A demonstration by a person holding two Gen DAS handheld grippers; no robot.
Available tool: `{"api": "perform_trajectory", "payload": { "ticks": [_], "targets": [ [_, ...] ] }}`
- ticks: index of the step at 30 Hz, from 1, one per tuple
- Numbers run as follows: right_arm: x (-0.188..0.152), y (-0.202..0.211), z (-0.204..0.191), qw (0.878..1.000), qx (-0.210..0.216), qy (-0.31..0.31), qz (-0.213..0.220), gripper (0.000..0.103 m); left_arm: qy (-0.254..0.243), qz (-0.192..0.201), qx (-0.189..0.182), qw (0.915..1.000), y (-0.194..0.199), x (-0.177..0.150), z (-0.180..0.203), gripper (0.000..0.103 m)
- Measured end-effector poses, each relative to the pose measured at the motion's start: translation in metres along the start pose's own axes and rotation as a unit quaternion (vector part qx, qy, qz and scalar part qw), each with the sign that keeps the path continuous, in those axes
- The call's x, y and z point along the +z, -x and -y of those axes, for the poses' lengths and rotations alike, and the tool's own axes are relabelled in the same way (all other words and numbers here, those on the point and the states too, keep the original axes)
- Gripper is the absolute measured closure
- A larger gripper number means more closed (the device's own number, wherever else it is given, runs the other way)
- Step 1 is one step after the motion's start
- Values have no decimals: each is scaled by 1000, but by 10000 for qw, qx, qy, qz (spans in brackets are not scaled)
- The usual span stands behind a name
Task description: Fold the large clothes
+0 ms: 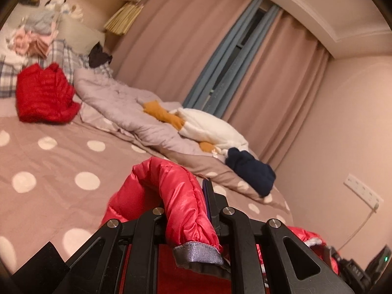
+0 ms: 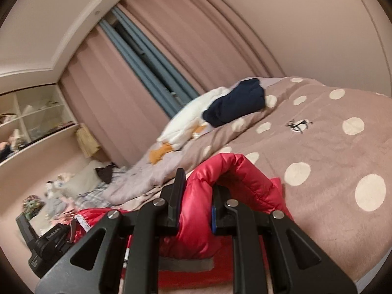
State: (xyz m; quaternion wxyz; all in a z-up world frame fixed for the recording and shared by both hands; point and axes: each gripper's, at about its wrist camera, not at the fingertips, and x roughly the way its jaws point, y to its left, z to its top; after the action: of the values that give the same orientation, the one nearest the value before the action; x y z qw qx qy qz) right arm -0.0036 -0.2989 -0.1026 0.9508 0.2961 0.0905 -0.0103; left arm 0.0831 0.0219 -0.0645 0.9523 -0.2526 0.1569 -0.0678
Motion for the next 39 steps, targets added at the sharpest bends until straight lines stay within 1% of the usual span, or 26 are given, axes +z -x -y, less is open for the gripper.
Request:
{"api": "perform_trajectory", "payload": {
  "ticks": [3, 6, 8, 9, 11, 12, 14, 16, 18, 20, 23, 25, 27, 28, 29, 31, 33, 35, 39],
  "targets": [
    [-1, -20, -1, 9998, -160, -101, 12, 84, 103, -133, 106, 9998, -30, -5, -11, 91],
    [1, -45, -5, 9987, -461, -204, -26, 83, 78, -332, 417, 9986, -62, -12, -19, 91],
    [0, -60, -6, 9980, -553, -306, -38, 83, -5, -418, 533, 9977, -83, -17, -23, 91],
    [-1, -69, -8, 9975, -640, -311, -19, 83, -81, -436, 577, 9973, -92, -20, -24, 91],
    [-5, -80, -13, 9969, -766, -180, 49, 83, -148, -593, 825, 9947, -106, -29, -31, 91],
    [-7, -86, -17, 9965, -826, -80, 83, 83, -199, -622, 932, 9935, -108, -32, -34, 91],
    [-16, -93, -23, 9959, -856, 200, 210, 83, -460, -586, 1117, 9910, -107, -36, -34, 91],
    [-20, -101, -27, 9952, -872, 377, 240, 82, -607, -566, 1171, 9896, -106, -35, -32, 91],
    [-20, -104, -34, 9932, -960, 603, 255, 83, -585, -556, 1175, 9898, -101, -36, -33, 91],
    [-20, -105, -37, 9910, -1096, 712, 289, 83, -396, -573, 1194, 9904, -106, -34, -35, 91],
    [-18, -102, -39, 9900, -1116, 812, 295, 82, 305, -575, 1150, 9912, -111, -34, -46, 91],
    [-19, -102, -36, 9900, -1120, 825, 252, 82, 451, -520, 1205, 9903, -109, -39, -48, 91],
    [-17, -100, -28, 9908, -1085, 786, 161, 82, 181, -544, 1340, 9893, -108, -39, -39, 91],
    [-18, -101, -27, 9915, -1053, 754, 148, 82, -35, -488, 1382, 9892, -106, -38, -33, 91],
    [-17, -99, -24, 9926, -997, 681, 150, 81, -139, -440, 1394, 9892, -103, -38, -29, 91],
    [-16, -96, -18, 9948, -904, 445, 172, 81, -199, -357, 1318, 9904, -97, -37, -25, 91],
    [-17, -94, -14, 9952, -903, 332, 160, 81, -179, -364, 1295, 9907, -94, -37, -27, 91],
    [-19, -94, -16, 9949, -931, 365, 120, 81, -145, -419, 1310, 9904, -93, -38, -31, 91],
    [-23, -90, -23, 9939, -981, 472, 158, 81, -284, -474, 1299, 9900, -91, -37, -29, 91]
  ]
}}
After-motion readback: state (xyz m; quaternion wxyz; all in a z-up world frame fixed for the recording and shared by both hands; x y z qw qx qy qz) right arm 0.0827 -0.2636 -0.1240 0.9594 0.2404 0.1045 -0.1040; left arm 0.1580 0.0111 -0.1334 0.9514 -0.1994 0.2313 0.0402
